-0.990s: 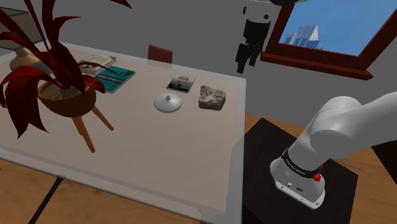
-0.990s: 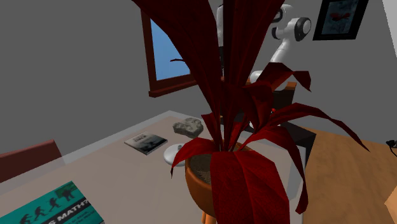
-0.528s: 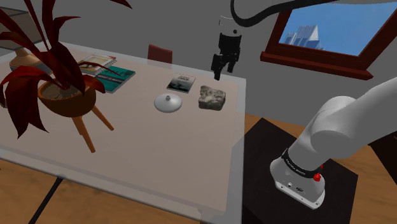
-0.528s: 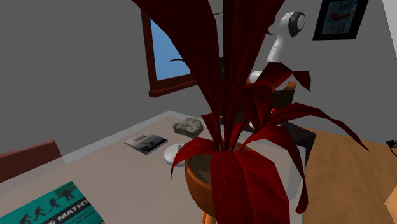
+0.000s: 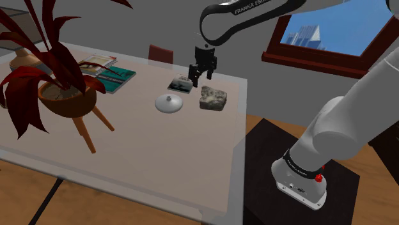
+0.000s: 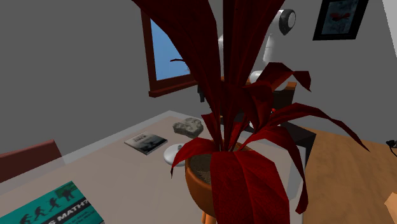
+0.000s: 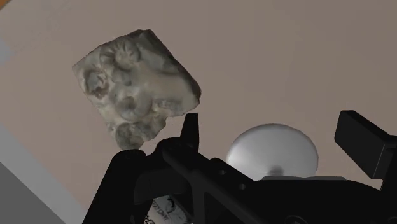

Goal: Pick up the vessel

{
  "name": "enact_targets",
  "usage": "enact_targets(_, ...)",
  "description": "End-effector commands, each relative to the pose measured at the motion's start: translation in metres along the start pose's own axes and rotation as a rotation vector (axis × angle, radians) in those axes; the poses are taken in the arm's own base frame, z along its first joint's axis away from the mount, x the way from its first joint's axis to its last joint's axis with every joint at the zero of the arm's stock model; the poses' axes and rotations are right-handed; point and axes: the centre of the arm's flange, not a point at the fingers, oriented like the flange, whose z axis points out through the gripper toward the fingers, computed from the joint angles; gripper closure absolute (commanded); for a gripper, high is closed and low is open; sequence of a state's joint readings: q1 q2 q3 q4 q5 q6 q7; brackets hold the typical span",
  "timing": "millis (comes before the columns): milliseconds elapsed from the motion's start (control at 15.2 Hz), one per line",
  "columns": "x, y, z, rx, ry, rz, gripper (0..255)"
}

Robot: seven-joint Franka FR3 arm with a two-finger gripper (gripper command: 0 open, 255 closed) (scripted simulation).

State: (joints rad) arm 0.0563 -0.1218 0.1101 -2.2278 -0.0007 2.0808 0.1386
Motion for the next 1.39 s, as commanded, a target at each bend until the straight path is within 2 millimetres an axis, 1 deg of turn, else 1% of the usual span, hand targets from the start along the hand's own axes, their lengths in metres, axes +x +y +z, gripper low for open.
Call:
enact_targets(0,0.02,-0.009,0.014,-0.006,0.006,0.003,0)
enact_targets(924,0.165,-0.071,0.104,-0.046,0.046,0.022,0)
enact_targets(1320,0.166,-0.071,0.136,-0.046,0.046,0.022,0)
